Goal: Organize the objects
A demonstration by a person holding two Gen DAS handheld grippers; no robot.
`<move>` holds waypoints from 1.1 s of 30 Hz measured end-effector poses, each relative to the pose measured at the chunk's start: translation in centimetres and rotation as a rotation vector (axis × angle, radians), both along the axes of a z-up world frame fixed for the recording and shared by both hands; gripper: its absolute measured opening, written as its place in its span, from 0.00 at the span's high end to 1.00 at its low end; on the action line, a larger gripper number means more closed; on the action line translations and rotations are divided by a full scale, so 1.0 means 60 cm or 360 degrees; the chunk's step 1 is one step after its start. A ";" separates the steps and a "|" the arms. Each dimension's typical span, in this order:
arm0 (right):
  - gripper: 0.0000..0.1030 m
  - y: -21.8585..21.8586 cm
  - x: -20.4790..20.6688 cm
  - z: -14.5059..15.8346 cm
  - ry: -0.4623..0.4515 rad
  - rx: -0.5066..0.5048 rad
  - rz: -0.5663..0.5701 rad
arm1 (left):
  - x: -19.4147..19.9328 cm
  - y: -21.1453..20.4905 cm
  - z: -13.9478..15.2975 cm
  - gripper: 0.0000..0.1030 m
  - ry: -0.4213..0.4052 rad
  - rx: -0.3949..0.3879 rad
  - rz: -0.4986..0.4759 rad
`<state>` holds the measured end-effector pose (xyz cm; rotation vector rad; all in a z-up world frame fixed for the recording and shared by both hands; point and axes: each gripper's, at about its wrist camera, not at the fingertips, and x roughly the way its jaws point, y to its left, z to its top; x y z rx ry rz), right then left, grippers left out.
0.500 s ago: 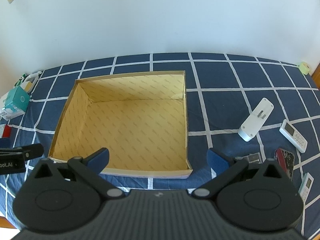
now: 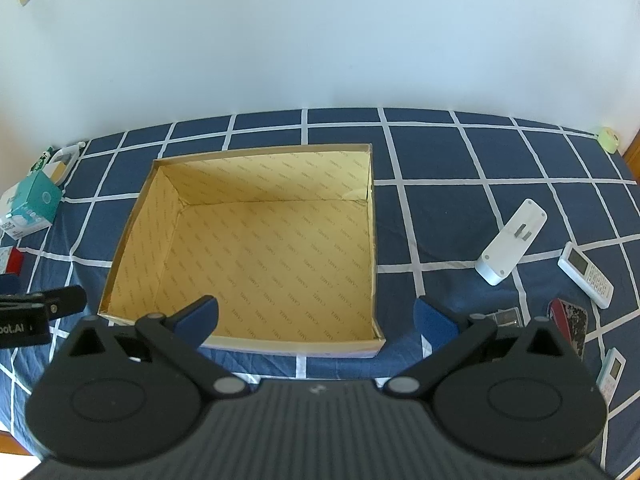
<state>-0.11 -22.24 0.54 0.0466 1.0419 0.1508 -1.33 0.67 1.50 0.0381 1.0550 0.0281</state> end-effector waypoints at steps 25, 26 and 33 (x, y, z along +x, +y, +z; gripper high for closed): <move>0.00 0.003 -0.011 0.009 -0.0024 -0.0003 0.0017 | -0.022 0.006 0.011 0.00 -0.0032 0.0001 0.0012; 0.00 0.005 -0.012 0.010 -0.0025 -0.0003 0.0017 | -0.022 0.007 0.012 0.00 -0.0033 0.0002 0.0012; 0.00 0.008 -0.015 0.015 -0.0030 -0.0005 0.0019 | -0.022 0.008 0.014 0.00 -0.0036 0.0002 0.0012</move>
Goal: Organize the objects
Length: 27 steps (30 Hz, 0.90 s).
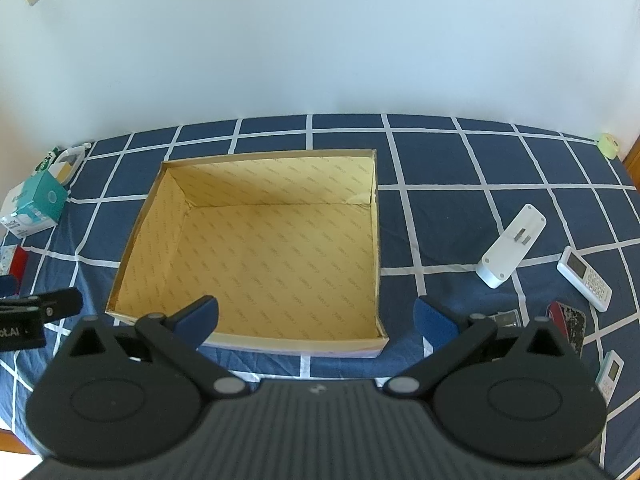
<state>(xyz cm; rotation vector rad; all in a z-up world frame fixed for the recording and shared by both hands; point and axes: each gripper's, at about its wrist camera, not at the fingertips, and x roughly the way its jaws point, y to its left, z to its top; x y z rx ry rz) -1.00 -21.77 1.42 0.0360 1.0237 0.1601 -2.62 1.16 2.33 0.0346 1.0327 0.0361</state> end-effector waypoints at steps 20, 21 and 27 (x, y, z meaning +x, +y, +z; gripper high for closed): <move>0.00 0.002 -0.001 0.003 -0.0006 -0.0001 0.0028 | 0.002 0.003 0.003 0.00 -0.0005 -0.0005 -0.0006; 0.00 0.002 -0.001 0.003 -0.0007 -0.0003 0.0070 | 0.002 0.003 0.003 0.00 -0.0003 -0.0005 -0.0006; 0.00 0.001 -0.002 0.003 -0.0009 0.0000 0.0065 | 0.004 0.001 0.001 0.00 0.0000 -0.0003 -0.0006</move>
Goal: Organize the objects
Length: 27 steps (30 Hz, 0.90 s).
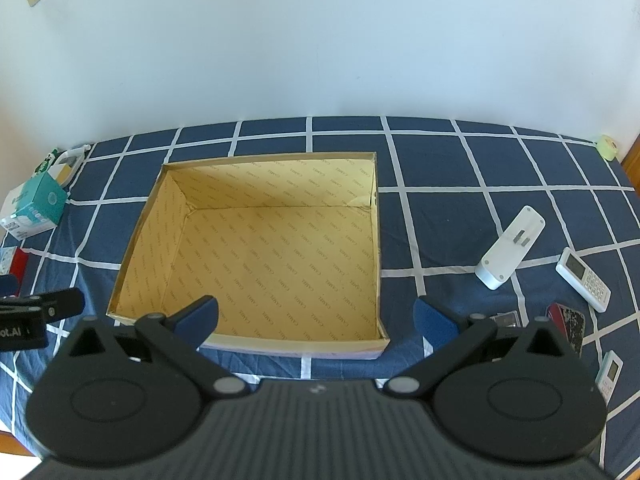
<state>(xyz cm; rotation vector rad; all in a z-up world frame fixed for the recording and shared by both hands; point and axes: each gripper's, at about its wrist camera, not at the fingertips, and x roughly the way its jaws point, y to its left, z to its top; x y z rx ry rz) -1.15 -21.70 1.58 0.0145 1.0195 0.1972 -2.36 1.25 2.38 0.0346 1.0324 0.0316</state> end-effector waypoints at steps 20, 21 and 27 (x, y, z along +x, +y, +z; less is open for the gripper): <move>0.00 -0.001 0.005 -0.004 0.0005 0.0007 0.0018 | -0.001 -0.003 -0.002 0.00 -0.0001 0.0004 -0.0003; 0.00 -0.001 0.005 -0.004 0.0005 0.0007 0.0017 | 0.000 -0.003 -0.002 0.00 0.0000 0.0005 -0.0004; 0.00 -0.002 0.005 -0.004 0.0005 0.0008 0.0016 | 0.000 -0.003 -0.002 0.00 0.0000 0.0006 -0.0005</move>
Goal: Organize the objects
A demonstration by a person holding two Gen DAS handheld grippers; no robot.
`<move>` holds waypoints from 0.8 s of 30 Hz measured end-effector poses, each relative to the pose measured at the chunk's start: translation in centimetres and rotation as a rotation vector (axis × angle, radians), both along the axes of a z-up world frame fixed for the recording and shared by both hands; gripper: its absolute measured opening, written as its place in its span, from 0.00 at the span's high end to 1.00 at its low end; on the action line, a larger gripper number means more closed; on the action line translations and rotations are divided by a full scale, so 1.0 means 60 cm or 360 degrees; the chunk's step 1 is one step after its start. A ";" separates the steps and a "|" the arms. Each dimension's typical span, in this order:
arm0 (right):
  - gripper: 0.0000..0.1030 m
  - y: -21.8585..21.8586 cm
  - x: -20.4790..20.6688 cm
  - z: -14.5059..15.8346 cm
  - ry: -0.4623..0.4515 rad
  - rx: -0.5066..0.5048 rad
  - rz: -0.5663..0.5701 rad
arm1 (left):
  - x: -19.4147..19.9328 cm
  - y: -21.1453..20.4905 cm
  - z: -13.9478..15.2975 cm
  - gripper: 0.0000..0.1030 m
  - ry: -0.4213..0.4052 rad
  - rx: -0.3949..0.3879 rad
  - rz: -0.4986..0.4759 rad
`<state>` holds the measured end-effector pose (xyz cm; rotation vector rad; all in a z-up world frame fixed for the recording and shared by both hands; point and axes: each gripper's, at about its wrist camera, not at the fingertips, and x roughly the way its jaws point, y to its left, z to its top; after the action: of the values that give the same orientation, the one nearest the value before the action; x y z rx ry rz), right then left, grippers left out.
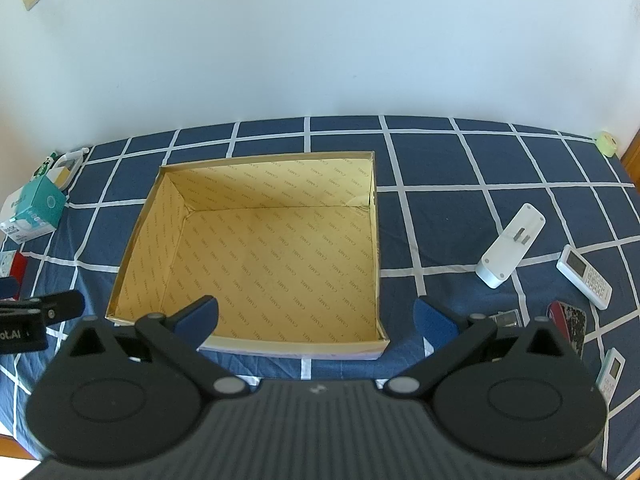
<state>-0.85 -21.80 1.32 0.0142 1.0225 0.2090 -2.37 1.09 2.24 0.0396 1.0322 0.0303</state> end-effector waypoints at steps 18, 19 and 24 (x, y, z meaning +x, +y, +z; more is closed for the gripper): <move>0.00 -0.051 -0.026 -0.018 0.0020 0.0044 -0.0215 | 0.005 -0.054 -0.024 0.00 0.0068 0.0014 -0.0196; 0.00 -0.058 -0.029 -0.020 0.0023 0.0048 -0.0237 | 0.005 -0.061 -0.027 0.00 0.0077 0.0018 -0.0223; 0.00 -0.098 -0.048 -0.037 0.0047 0.0060 -0.0377 | 0.006 -0.097 -0.044 0.00 0.0116 0.0017 -0.0355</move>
<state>-3.75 -27.69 -0.93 0.1721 1.0367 0.0121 -2.00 -4.75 -0.42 0.1662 1.0951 -0.1693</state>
